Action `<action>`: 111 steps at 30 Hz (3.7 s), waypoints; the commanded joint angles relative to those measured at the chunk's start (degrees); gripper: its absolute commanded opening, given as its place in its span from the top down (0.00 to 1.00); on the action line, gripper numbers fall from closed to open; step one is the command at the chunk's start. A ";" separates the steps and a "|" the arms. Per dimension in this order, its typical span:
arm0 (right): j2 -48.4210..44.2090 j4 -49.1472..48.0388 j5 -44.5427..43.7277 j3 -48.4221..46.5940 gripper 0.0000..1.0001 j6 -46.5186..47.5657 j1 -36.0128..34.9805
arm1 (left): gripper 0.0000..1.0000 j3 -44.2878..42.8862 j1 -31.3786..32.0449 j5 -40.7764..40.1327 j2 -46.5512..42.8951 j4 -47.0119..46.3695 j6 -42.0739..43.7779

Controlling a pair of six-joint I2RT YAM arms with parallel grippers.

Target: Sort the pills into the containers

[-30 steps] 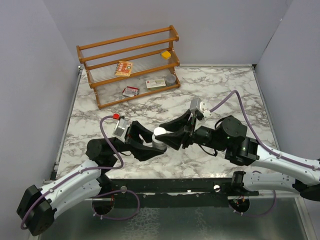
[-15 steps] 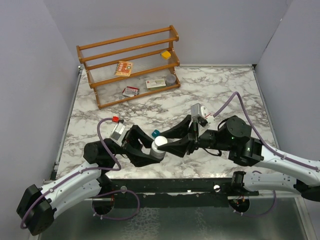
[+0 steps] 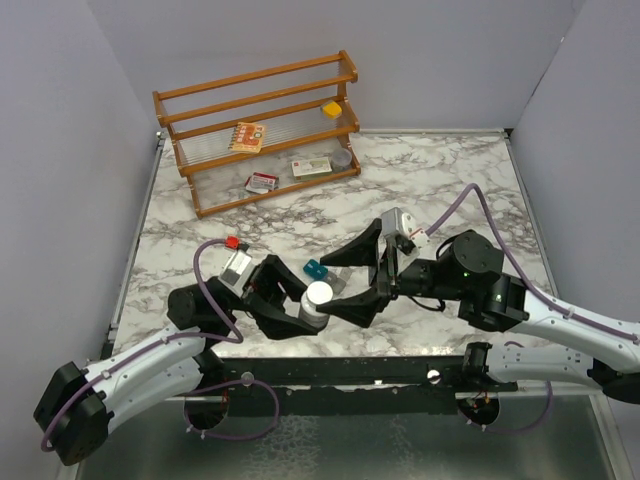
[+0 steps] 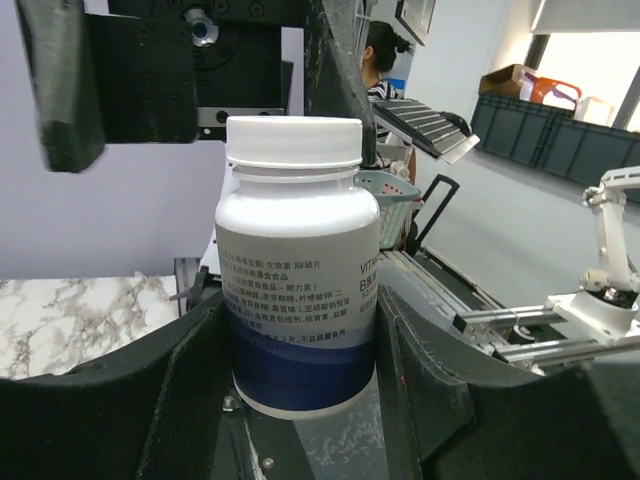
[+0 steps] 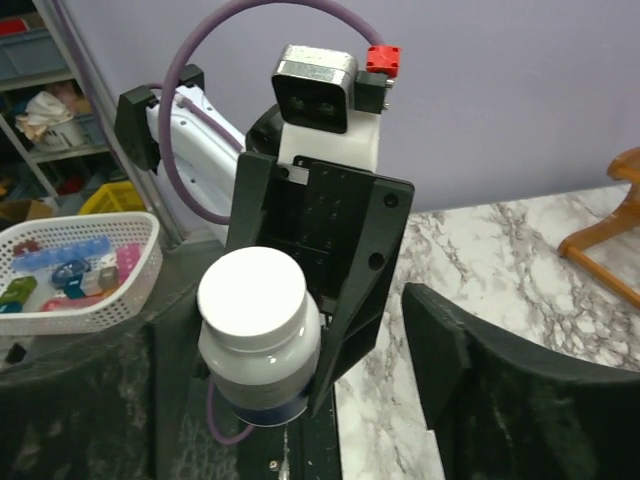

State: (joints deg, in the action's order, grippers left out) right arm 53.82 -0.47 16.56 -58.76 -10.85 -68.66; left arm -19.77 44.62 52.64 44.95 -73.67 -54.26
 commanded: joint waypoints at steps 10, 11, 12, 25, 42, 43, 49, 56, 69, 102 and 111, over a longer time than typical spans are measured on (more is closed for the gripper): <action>-5.76 1.61 -7.10 -0.23 0.08 1.06 0.63 | 1.00 0.22 0.82 -7.08 -5.77 18.08 18.40; -6.32 1.88 -7.19 -0.40 0.08 1.01 0.64 | 1.00 0.03 0.81 -8.48 -6.28 20.12 19.67; -6.84 2.25 -7.46 -0.54 0.08 1.01 0.59 | 1.00 -0.17 0.77 -9.88 -6.64 22.11 21.04; 0.40 8.71 -26.68 -5.16 0.06 0.89 0.62 | 1.00 -0.18 0.80 -34.47 -7.67 32.73 35.01; 12.49 4.65 -43.50 -10.62 0.43 -2.18 0.46 | 1.00 2.99 0.90 -49.01 -5.21 33.42 43.99; 12.94 4.80 -43.28 -10.93 0.43 -2.75 0.46 | 1.00 3.23 0.91 -49.52 -5.30 33.44 44.53; 15.15 6.01 -42.36 -11.81 0.31 -6.95 0.46 | 1.00 4.25 1.03 -51.32 -6.06 32.66 46.15; 15.62 5.63 -44.49 -9.08 0.22 -11.03 0.46 | 1.00 6.13 1.43 -51.48 -8.84 31.48 46.47; 17.41 2.37 -45.19 -5.83 0.20 -13.35 0.46 | 1.00 6.88 1.78 -50.95 -9.35 30.45 45.82; 19.46 2.32 -42.01 -7.50 0.44 -11.71 0.46 | 1.00 6.41 3.23 -50.77 -5.90 27.78 45.65; 19.24 2.14 -41.71 -7.08 0.65 -11.65 0.46 | 1.00 6.32 3.33 -50.70 -5.82 27.77 45.36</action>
State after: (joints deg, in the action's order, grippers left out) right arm 72.90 2.96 -26.09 -64.58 -22.79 -68.25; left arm -13.34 47.70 2.68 39.18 -43.22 -8.84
